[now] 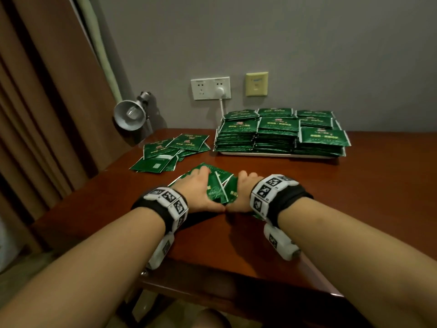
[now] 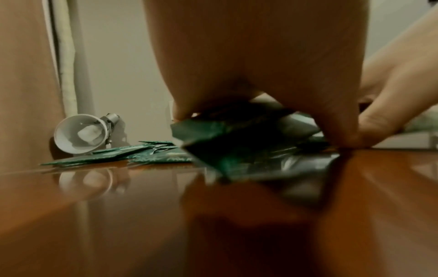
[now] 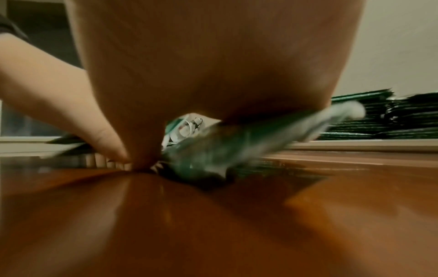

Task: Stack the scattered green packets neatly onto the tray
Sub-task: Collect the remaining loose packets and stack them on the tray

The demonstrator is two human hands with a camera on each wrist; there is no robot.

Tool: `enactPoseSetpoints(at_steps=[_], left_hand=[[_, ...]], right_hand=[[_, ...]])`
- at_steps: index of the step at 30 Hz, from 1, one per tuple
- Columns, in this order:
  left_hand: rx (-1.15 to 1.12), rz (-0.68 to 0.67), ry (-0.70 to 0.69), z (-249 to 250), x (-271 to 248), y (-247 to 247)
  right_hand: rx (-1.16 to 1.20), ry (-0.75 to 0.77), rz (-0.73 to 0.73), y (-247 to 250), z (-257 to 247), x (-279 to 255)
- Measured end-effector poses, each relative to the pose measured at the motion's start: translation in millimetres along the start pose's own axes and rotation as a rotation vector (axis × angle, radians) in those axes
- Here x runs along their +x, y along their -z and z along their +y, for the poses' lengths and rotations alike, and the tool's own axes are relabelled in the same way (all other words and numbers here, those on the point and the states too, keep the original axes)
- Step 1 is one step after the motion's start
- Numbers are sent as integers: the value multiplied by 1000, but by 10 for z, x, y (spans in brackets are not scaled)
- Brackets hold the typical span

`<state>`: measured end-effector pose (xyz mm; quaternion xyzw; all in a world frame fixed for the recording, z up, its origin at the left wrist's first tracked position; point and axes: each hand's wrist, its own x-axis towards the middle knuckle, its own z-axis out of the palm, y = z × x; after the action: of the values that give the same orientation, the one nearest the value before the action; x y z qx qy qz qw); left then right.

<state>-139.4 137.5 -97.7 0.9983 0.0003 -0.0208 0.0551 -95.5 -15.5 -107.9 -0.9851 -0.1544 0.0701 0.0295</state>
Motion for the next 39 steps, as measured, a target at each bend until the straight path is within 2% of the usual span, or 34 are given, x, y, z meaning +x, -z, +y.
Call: enactPoseSetpoints(at_steps=[5,8,12,15,19,23,26,30,34,39], left_hand=[[-6,55,-50,47,6,-11],[-18,43,-78,107,12,-14],[16,60,-108,222,20,-12],[42,80,-146,324,32,-1],[-16,111,-151,494,170,142],[72,108,-231,767,506,355],[89,146,-278,969,842,533],[79,213,-270,1256,1325,814],[14,235,-295,1621,1871,1049],[58,174,-340,2097,2534,1130]], right_hand=[[36,55,31,60,24,-50],[32,108,96,73,26,-79],[-30,99,153,125,42,-120],[8,54,160,155,71,-144],[-1,64,211,265,284,-188],[-55,20,257,520,781,-162],[-44,-54,236,745,1239,-116],[-15,-134,173,978,1757,-5],[-48,-135,176,1077,2056,204],[-57,-138,131,1092,2319,487]])
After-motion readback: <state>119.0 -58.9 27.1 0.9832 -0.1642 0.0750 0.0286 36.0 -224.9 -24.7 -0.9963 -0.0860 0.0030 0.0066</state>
